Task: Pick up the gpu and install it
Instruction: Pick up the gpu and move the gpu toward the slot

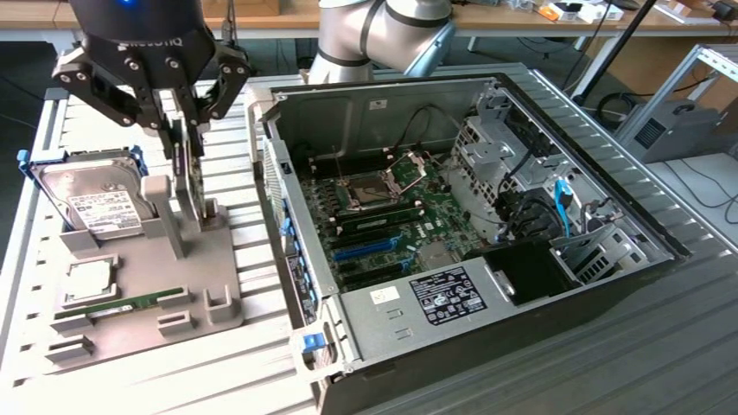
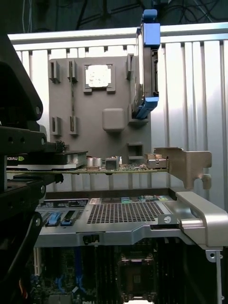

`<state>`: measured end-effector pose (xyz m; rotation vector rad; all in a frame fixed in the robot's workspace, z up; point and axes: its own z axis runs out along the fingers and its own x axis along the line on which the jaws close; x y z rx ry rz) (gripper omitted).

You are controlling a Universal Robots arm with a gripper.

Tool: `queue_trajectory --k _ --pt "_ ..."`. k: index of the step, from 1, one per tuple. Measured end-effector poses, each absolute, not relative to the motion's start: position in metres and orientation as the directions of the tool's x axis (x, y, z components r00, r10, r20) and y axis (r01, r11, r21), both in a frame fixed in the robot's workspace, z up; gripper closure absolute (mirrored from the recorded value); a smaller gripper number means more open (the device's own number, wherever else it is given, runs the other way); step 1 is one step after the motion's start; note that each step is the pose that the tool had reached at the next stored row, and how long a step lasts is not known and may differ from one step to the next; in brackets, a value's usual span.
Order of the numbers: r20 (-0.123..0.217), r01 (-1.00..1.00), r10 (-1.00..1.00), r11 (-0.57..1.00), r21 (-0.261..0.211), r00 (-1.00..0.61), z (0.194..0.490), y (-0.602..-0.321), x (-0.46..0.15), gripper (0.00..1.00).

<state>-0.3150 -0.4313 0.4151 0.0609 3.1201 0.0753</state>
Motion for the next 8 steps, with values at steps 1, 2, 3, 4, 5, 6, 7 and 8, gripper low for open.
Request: queue_trajectory --k 1,2,3,4,5,6,7,8 --pt "-0.019 0.038 0.039 0.998 0.049 -0.999 0.418 -0.431 -0.315 0.73" --pt "-0.019 0.038 0.039 0.998 0.049 -0.999 0.421 -0.431 -0.315 0.73" --pt "-0.019 0.039 0.039 0.998 0.049 -0.999 0.423 -0.431 -0.315 0.73" --pt "-0.019 0.038 0.039 0.998 0.049 -0.999 0.425 -0.431 -0.315 0.73" --pt "-0.019 0.038 0.039 0.998 0.049 -0.999 0.427 -0.431 -0.315 0.73" --pt "-0.019 0.038 0.039 0.998 0.049 -0.999 0.429 -0.431 -0.315 0.73" --pt "-0.019 0.038 0.039 0.998 0.049 -0.999 0.43 -0.431 -0.315 0.73" --pt "-0.019 0.038 0.039 0.998 0.049 -0.999 0.432 -0.431 -0.315 0.73"
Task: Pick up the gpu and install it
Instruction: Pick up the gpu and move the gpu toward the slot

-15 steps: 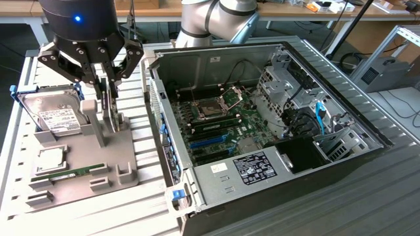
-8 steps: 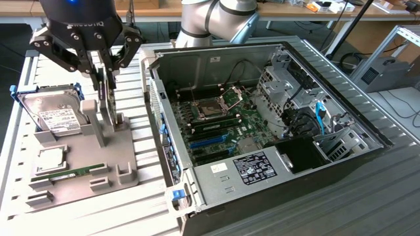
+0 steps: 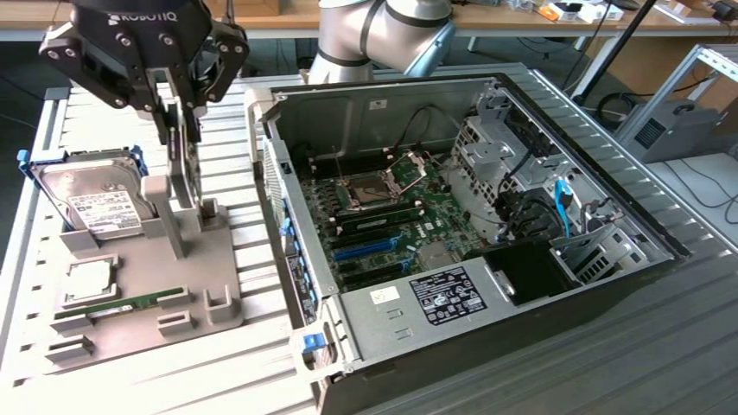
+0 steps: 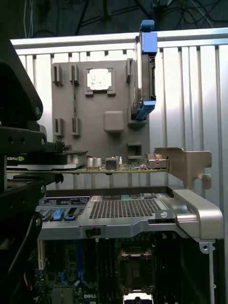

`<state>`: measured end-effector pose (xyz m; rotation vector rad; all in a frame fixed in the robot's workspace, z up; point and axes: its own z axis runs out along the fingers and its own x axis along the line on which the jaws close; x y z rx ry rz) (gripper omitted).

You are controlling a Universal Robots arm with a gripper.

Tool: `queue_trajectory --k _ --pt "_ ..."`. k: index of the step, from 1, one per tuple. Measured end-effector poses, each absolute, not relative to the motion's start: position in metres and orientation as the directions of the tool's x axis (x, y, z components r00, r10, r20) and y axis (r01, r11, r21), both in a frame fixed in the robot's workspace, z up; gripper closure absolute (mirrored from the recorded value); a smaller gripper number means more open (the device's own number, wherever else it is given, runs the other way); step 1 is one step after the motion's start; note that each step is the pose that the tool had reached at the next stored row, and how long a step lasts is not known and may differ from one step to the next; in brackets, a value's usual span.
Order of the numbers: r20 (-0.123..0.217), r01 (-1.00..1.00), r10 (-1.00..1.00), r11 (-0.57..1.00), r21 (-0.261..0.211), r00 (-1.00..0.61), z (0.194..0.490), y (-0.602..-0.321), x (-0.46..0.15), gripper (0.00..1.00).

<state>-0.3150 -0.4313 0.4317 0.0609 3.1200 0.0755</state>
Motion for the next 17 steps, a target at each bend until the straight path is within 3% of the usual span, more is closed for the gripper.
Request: queue_trajectory --k 17 --pt "-0.019 0.038 0.039 0.998 0.049 -0.999 0.4426 -0.4313 -0.315 0.73"
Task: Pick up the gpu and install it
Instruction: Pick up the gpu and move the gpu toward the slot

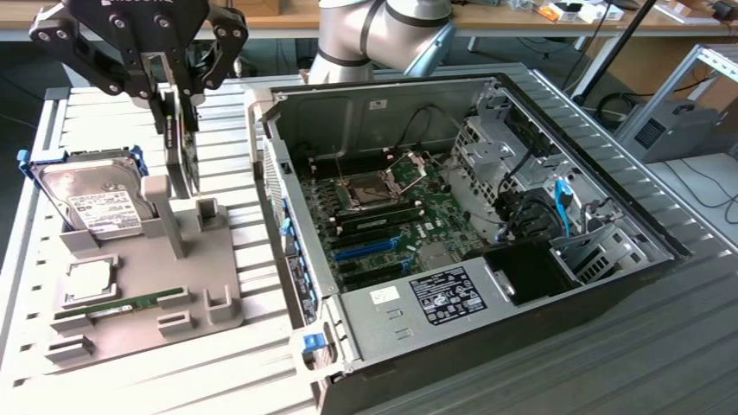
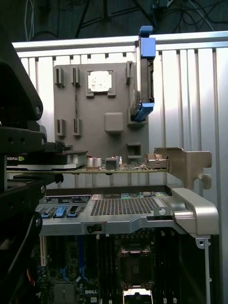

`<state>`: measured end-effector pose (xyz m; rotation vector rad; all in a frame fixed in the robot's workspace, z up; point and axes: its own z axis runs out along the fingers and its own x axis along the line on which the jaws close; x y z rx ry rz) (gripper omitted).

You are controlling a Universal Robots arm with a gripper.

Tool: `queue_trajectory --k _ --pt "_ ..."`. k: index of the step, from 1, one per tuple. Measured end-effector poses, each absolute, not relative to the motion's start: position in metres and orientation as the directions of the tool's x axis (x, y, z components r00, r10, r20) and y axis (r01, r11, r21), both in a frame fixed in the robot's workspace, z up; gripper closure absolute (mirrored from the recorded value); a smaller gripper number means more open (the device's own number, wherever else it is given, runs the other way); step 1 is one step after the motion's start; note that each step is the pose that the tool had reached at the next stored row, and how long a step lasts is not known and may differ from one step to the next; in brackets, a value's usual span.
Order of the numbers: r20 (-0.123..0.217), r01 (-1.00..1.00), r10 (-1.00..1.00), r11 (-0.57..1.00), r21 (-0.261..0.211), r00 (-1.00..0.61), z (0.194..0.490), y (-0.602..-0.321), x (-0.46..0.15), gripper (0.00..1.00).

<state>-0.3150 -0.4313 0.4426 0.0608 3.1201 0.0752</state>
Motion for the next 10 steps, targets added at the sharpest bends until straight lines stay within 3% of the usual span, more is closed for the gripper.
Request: queue_trajectory --k 10 --pt "-0.019 0.038 0.039 0.998 0.049 -0.999 0.445 -0.431 -0.303 0.73"
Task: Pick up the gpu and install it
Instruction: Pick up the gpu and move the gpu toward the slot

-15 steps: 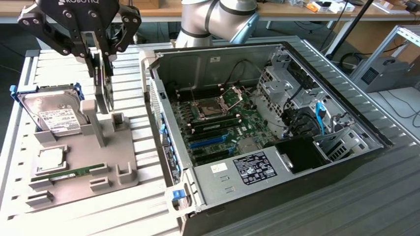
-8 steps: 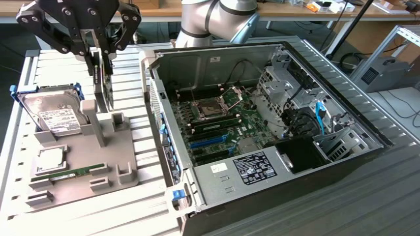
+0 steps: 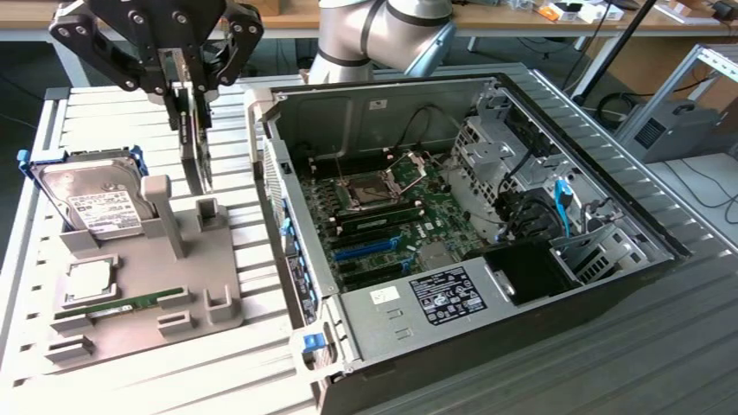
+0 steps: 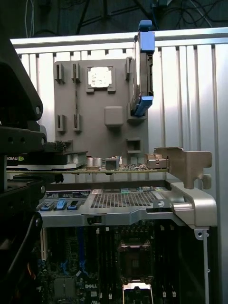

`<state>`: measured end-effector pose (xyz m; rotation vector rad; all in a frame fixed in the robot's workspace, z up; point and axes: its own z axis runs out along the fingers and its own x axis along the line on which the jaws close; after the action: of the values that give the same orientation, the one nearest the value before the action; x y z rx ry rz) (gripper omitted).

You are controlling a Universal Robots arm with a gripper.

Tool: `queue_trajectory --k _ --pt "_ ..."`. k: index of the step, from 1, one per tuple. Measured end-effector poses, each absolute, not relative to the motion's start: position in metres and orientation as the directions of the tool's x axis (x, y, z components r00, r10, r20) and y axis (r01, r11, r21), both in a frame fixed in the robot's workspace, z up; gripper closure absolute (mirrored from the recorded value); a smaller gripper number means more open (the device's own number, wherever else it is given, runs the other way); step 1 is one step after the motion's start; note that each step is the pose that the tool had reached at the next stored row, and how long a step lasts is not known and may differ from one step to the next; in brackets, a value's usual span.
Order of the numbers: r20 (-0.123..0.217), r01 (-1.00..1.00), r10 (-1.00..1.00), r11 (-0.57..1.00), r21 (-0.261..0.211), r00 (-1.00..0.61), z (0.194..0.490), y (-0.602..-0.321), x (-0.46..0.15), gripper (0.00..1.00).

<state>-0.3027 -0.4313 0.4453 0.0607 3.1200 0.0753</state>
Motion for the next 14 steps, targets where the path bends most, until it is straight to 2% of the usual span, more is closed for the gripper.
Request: queue_trajectory --k 14 --pt "-0.019 0.039 0.039 0.998 0.049 -0.999 0.445 -0.431 -0.267 0.73"
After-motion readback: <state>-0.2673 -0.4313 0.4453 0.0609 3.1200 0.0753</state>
